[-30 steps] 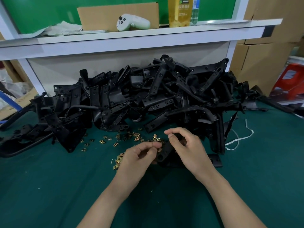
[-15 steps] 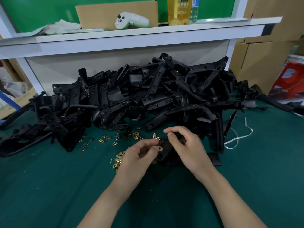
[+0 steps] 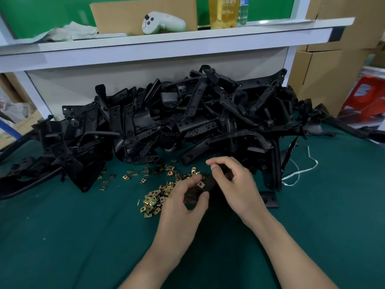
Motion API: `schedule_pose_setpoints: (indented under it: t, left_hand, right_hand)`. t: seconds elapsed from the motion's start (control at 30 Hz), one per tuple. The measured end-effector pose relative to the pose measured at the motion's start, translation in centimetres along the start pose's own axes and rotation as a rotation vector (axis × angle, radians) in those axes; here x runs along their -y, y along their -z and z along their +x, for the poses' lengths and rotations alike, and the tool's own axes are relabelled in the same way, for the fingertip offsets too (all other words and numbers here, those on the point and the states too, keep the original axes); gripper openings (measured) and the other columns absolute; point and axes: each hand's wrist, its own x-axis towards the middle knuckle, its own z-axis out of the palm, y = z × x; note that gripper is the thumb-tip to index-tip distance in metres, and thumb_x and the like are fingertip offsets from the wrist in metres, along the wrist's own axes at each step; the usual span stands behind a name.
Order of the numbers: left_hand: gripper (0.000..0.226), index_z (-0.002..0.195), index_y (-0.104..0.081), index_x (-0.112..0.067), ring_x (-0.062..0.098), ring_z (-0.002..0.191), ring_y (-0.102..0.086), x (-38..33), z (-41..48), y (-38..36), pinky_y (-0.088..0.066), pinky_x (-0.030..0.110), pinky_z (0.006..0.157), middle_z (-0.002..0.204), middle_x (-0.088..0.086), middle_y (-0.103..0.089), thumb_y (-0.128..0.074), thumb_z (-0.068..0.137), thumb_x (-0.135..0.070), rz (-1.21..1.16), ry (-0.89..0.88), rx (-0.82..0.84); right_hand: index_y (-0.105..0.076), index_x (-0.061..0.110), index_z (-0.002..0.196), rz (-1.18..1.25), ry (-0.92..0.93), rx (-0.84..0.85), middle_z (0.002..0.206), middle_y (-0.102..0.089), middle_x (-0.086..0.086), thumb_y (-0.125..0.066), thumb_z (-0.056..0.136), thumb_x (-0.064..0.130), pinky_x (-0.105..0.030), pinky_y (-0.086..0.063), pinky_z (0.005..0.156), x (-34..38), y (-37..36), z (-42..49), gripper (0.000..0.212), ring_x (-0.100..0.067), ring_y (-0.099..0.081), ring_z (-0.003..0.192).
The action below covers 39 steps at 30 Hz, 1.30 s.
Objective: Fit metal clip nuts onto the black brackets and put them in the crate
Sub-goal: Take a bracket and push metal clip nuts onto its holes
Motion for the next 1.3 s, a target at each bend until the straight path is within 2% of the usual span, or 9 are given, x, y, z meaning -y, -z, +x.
schedule_pose_setpoints:
  t: [0.13,0.3,0.4,0.57,0.87,1.03,1.17,1.23,1.3]
  left_hand:
    - [0.028,0.117,-0.063,-0.043,-0.012,0.1,-0.06,0.3,0.0,0.0,-0.04,0.0,0.079,0.108,-0.039,-0.063,-0.068,0.095,-0.026,0.035,-0.022,0.008]
    - [0.038,0.119,-0.048,-0.055,-0.026,0.107,-0.048,0.7,0.1,0.0,-0.034,-0.005,0.082,0.112,-0.053,-0.05,-0.07,0.09,-0.044,0.125,-0.021,0.019]
    - [0.028,0.108,-0.051,-0.057,-0.013,0.101,-0.057,1.1,0.2,0.0,-0.042,0.004,0.078,0.11,-0.041,-0.057,-0.069,0.087,-0.053,0.176,-0.024,0.036]
    - [0.016,0.098,-0.054,-0.05,0.001,0.087,-0.062,1.7,0.3,0.0,-0.043,0.012,0.068,0.096,-0.023,-0.064,-0.066,0.088,-0.051,0.209,-0.097,0.01]
    - [0.017,0.096,-0.057,-0.05,0.0,0.091,-0.062,1.8,0.6,0.4,-0.042,0.009,0.072,0.096,-0.025,-0.065,-0.07,0.087,-0.044,0.252,-0.175,-0.016]
    - [0.016,0.101,-0.058,-0.051,0.004,0.082,-0.064,1.4,1.0,1.0,-0.044,0.016,0.068,0.09,-0.019,-0.068,-0.065,0.093,-0.039,0.116,-0.132,-0.066]
    - [0.027,0.106,-0.06,-0.054,0.001,0.078,-0.064,0.6,1.5,2.0,-0.046,0.009,0.067,0.093,-0.018,-0.071,-0.065,0.096,-0.03,-0.053,-0.096,-0.102]
    - [0.027,0.106,-0.06,-0.055,0.001,0.075,-0.062,0.5,1.6,2.3,-0.046,0.009,0.067,0.094,-0.015,-0.071,-0.065,0.096,-0.03,-0.077,-0.07,-0.079]
    - [0.025,0.106,-0.06,-0.055,0.002,0.08,-0.064,0.6,1.8,2.5,-0.048,0.011,0.072,0.097,-0.016,-0.072,-0.067,0.094,-0.034,-0.089,-0.046,-0.048]
  right_hand:
    - [-0.066,0.049,0.103,-0.01,-0.002,0.003,0.105,-0.063,0.021,-0.056,0.101,0.036,-0.009,-0.045,0.075,0.0,-0.1,0.0,0.017,-0.005,-0.059,0.093]
    - [-0.068,0.047,0.104,0.01,-0.005,-0.019,0.104,-0.064,0.021,-0.056,0.101,0.033,-0.011,-0.046,0.075,0.1,0.0,0.1,0.018,-0.007,-0.06,0.091]
    - [-0.068,0.048,0.103,0.018,-0.004,-0.022,0.103,-0.063,0.02,-0.057,0.1,0.034,-0.012,-0.047,0.074,0.1,0.0,0.1,0.018,-0.009,-0.06,0.089]
    - [-0.066,0.05,0.102,0.012,0.002,0.008,0.104,-0.063,0.02,-0.056,0.1,0.036,-0.018,-0.048,0.075,0.0,-0.2,-0.1,0.018,-0.012,-0.06,0.089]
    - [-0.066,0.049,0.104,0.013,0.012,0.012,0.103,-0.063,0.021,-0.056,0.101,0.035,-0.019,-0.049,0.072,0.2,-0.2,-0.1,0.018,-0.014,-0.06,0.084]
    - [-0.057,0.057,0.116,0.09,-0.018,0.098,0.085,-0.068,0.008,-0.056,0.099,0.045,-0.021,-0.052,0.062,0.9,-0.2,-0.5,0.021,-0.014,-0.063,0.069]
    - [-0.056,0.05,0.121,0.225,-0.062,0.208,0.105,-0.069,0.02,-0.065,0.096,0.046,-0.012,-0.05,0.075,1.3,0.0,-0.5,0.027,-0.008,-0.072,0.081]
    - [-0.058,0.046,0.119,0.251,-0.08,0.23,0.107,-0.071,0.017,-0.068,0.095,0.04,-0.014,-0.051,0.076,1.3,0.0,-0.4,0.027,-0.01,-0.072,0.08]
    - [-0.059,0.046,0.113,0.227,-0.087,0.227,0.104,-0.071,0.013,-0.071,0.093,0.038,-0.019,-0.053,0.075,1.1,0.2,-0.2,0.024,-0.01,-0.071,0.077]
